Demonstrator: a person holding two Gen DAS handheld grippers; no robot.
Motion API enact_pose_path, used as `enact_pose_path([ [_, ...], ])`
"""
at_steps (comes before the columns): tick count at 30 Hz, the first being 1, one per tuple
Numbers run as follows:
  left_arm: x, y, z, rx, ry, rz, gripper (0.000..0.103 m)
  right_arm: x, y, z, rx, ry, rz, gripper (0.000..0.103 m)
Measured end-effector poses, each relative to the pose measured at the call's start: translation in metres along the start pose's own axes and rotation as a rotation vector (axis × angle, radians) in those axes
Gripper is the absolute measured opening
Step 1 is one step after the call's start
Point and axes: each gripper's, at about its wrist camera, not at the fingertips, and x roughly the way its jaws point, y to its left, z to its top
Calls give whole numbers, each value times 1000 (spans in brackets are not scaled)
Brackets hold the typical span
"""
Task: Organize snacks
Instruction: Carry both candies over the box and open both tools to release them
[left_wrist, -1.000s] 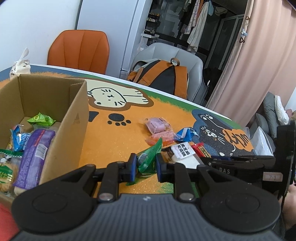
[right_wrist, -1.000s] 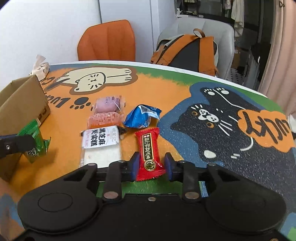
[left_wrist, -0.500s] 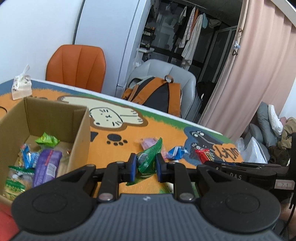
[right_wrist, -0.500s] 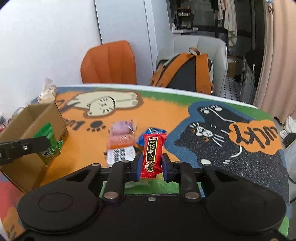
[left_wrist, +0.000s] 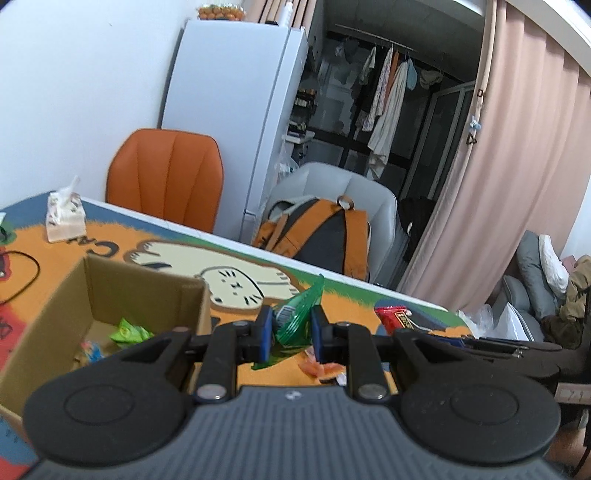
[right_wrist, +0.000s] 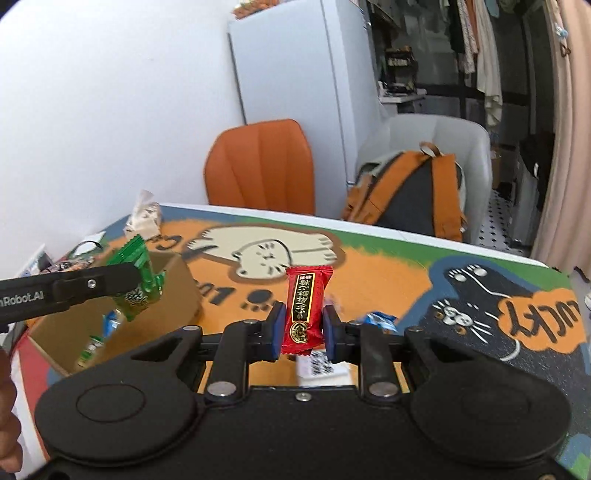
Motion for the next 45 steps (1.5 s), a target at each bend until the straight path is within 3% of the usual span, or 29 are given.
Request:
enact_pose_path([
  [19,-20,52,18,-42,-49,87,20,8,52,19,-10,-51,100,23],
  [33,-17,109,22,-104,-26,153,21,28,96,27,-47,-41,141,23],
  [45,-26,134,18,-136,-7,222,29,50,126,33,-76,-14,191,23],
])
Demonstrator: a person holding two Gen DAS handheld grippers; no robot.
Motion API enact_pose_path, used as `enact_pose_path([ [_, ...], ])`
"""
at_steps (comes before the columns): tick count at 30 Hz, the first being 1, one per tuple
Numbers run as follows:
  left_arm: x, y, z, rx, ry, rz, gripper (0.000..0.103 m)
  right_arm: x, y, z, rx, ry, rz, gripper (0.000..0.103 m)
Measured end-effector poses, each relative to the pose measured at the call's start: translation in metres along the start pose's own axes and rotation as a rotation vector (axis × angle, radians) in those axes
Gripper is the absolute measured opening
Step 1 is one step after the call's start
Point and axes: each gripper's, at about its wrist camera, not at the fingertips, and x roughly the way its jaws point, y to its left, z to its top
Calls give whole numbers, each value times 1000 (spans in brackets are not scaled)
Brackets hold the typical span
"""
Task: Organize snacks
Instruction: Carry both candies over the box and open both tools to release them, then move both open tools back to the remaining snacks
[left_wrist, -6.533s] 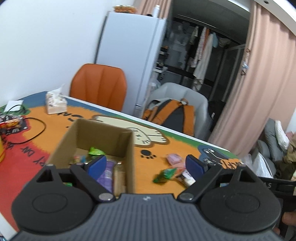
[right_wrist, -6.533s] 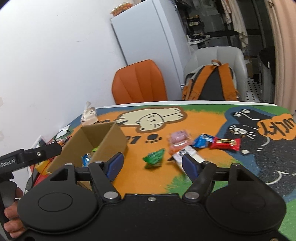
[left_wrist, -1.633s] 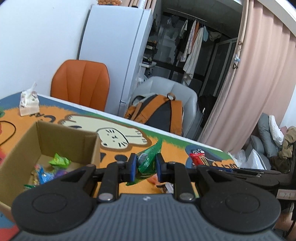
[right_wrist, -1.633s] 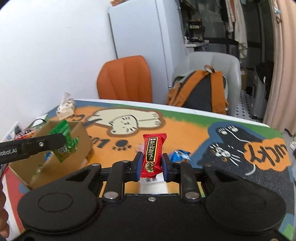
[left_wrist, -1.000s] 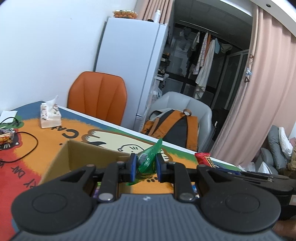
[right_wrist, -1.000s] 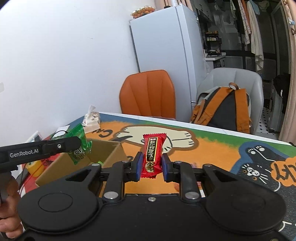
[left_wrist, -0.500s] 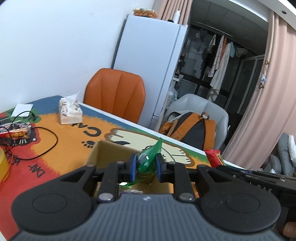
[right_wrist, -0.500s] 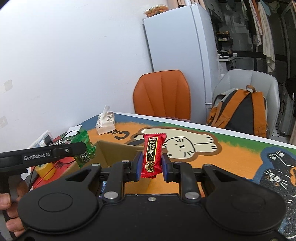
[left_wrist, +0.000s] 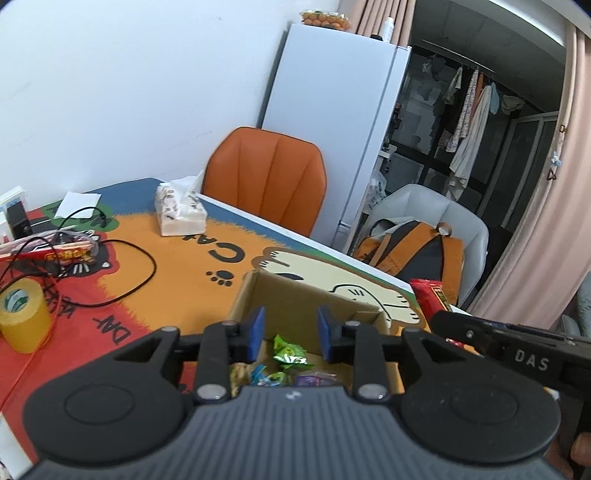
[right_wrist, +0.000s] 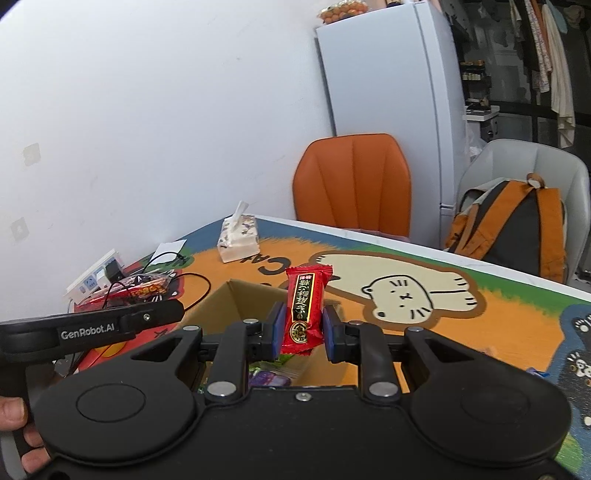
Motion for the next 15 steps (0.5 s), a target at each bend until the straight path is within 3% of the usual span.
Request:
enact_pose_path([
  [4,-2,7,-1,-12,5,15,34,9,8,2,-5,-8,31,28],
  [6,-3,8,-2,-10,8,19,39,13,11,2,-12,-5,23,39],
  [8,-5,9,-3,-7,7,14,51,13,10,0,-8,-3,5,46],
  [11,-9,7,-4,-3,-3,4,67,9,4,-3,12,11,7,46],
  [15,-11,2,-5,4,-13,-17,80,-2,-8,-8,39,11,-23,51],
])
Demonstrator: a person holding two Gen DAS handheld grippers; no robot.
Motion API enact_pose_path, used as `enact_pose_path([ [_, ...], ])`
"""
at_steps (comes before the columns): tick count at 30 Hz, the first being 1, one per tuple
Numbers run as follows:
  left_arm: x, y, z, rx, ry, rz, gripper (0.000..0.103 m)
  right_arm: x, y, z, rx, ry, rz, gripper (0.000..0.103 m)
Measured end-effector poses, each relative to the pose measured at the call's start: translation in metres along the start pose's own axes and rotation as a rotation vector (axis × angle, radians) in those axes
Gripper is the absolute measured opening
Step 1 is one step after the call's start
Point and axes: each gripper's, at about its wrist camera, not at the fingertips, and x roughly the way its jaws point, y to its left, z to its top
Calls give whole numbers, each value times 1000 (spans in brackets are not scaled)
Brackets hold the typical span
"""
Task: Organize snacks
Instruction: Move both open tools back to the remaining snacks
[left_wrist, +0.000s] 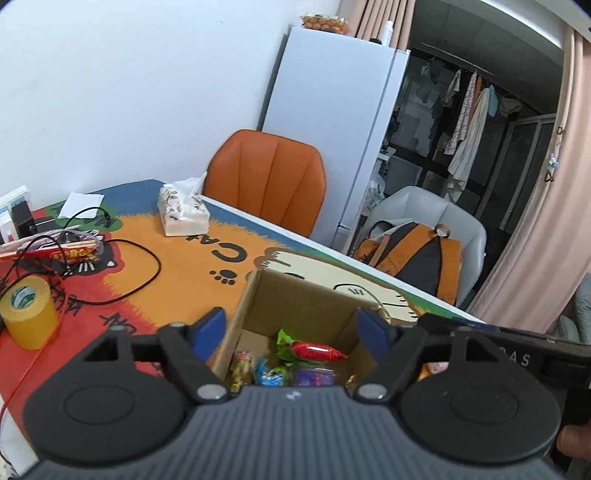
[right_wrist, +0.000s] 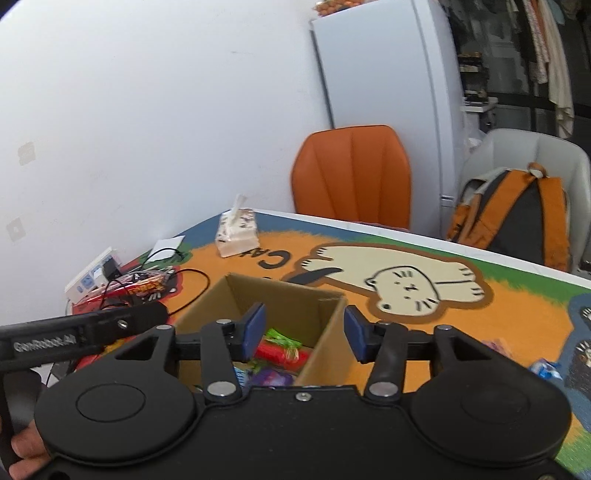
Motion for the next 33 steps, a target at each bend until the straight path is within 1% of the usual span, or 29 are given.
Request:
enact_pose_path([
  [2,0,-4,-2,6,3,-5,84,-6,-7,-3,8,0,-12,52],
  [4,0,-8,-5,8,9,-13,85,-13,-14,-6,18,0,-26,54],
  [7,1,-14,-9,8,22,-27,86,-22,-25,-10,37,2,-47,59],
  [8,1,-16,-10,9,26,-31,86,-25,-29,-11,43,3,-56,63],
  [11,1,-24,-14,17,35,-48,86,-35,-40,-15,59,7,-74,65],
  [13,1,-31,-16,24,42,-60,87,-40,-47,-18,68,12,-86,68],
  [15,0,-38,-19,32,50,-75,87,-46,-53,-21,76,13,-101,73],
  [20,-1,-59,-24,60,58,-114,89,-58,-70,-28,99,22,-132,74],
  [24,-2,-75,-28,85,60,-147,90,-66,-82,-34,109,31,-156,77],
  [29,-2,-92,-34,107,69,-186,90,-72,-93,-41,121,43,-179,78],
  [33,0,-106,-40,133,82,-216,90,-74,-101,-47,123,54,-197,80],
])
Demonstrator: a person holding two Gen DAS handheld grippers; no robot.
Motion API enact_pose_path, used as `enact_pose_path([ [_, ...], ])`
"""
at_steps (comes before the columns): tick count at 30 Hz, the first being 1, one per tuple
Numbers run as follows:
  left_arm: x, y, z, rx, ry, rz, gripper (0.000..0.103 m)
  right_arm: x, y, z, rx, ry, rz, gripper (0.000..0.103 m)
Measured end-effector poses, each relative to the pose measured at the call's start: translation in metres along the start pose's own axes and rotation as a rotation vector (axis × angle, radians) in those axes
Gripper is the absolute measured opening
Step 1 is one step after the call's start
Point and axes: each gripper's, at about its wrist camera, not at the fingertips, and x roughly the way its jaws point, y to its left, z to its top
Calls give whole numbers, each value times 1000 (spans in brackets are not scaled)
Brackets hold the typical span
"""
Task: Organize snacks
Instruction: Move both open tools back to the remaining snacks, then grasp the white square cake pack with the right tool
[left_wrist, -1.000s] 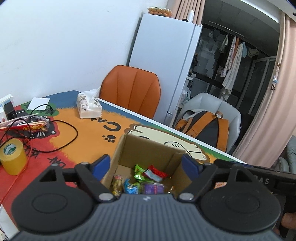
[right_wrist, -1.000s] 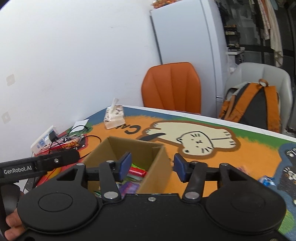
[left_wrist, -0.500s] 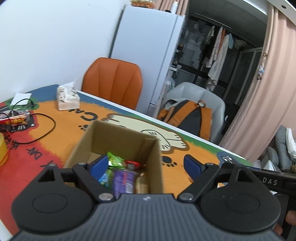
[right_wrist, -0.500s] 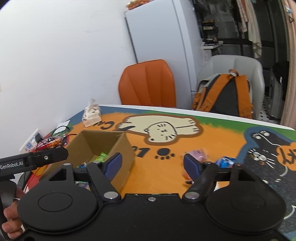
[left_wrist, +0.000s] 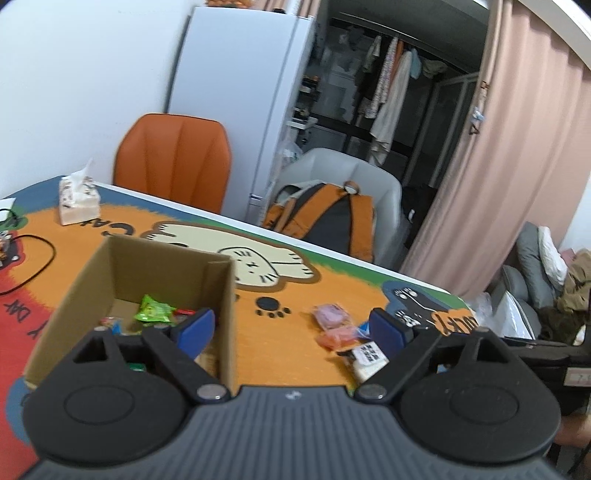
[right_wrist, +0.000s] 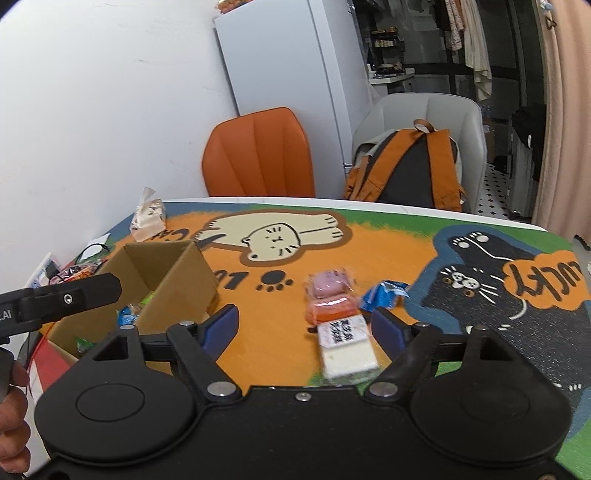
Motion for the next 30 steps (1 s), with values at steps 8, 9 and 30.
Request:
enact_pose_path([
  [8,13,-21,-6,43,26,-34,87,10,-15,-11,10,37,-18,80],
  [9,15,-22,-6,46,28,-40,86,12,-17,-12,13,40,-17,80],
  [30,69,-44,-23,69,129,-44,71,81,-30,-35,-20,141,-36,54],
])
